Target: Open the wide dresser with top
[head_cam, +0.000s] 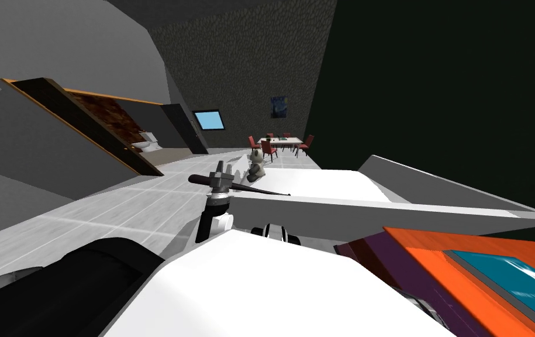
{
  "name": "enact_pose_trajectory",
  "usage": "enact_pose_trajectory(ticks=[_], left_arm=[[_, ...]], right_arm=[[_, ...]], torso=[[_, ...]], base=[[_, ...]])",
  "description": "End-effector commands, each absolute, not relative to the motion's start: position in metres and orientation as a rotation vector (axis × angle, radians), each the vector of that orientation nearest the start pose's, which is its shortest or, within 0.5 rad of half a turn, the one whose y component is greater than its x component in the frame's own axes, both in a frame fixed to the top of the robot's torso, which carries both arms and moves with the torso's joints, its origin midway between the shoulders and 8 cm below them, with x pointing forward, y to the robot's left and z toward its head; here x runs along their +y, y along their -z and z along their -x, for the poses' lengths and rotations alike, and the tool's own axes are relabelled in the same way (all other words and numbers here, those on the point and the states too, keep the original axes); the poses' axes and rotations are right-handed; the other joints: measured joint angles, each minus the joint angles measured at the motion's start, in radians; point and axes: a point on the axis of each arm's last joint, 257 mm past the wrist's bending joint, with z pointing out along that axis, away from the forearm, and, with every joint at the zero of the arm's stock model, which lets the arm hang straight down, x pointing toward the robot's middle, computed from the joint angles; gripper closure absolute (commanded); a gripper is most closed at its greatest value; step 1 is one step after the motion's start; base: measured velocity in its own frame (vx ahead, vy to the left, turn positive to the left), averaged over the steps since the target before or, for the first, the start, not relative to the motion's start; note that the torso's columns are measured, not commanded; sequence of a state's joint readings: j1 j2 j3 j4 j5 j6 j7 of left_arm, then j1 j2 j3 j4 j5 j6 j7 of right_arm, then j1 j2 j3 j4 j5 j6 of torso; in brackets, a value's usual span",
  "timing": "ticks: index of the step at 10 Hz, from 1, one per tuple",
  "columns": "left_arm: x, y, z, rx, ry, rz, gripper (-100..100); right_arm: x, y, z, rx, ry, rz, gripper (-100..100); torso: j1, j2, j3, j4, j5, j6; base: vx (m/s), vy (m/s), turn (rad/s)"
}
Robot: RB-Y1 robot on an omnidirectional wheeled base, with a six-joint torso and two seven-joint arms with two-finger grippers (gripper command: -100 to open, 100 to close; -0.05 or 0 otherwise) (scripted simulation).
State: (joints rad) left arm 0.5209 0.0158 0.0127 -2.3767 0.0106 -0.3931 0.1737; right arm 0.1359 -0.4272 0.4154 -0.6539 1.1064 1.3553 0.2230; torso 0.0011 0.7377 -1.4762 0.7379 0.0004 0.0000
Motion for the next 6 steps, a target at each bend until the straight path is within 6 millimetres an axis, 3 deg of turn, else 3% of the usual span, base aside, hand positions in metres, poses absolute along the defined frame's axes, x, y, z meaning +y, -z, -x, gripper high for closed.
enact_pose_trajectory(ticks=[1,3,6], left_arm=[[0.2837,-0.0407,-0.3399,0.588,1.444,0.742,0],[0.2838,-0.0406,-0.3399,0.589,1.443,0.742,0],[0.2838,-0.0406,-0.3399,0.589,1.443,0.742,0]], right_arm=[[-0.629,0.4265,-0.1038,2.116,2.0,-0.135,-100],[-0.6301,0.4261,-0.1023,2.115,2.003,-0.137,-100],[-0.6312,0.4257,-0.1006,2.114,2.006,-0.14,-100]], torso=[[-0.008,0.0,0.0,0.0,-0.002,0.0],[-0.013,-0.001,-0.001,0.0,-0.004,0.0],[0.0,0.001,0.001,0.0,0.0,0.0]], base=[[0.001,-0.061,-0.002],[0.026,-0.155,0.019],[0.014,-0.15,0.012]])
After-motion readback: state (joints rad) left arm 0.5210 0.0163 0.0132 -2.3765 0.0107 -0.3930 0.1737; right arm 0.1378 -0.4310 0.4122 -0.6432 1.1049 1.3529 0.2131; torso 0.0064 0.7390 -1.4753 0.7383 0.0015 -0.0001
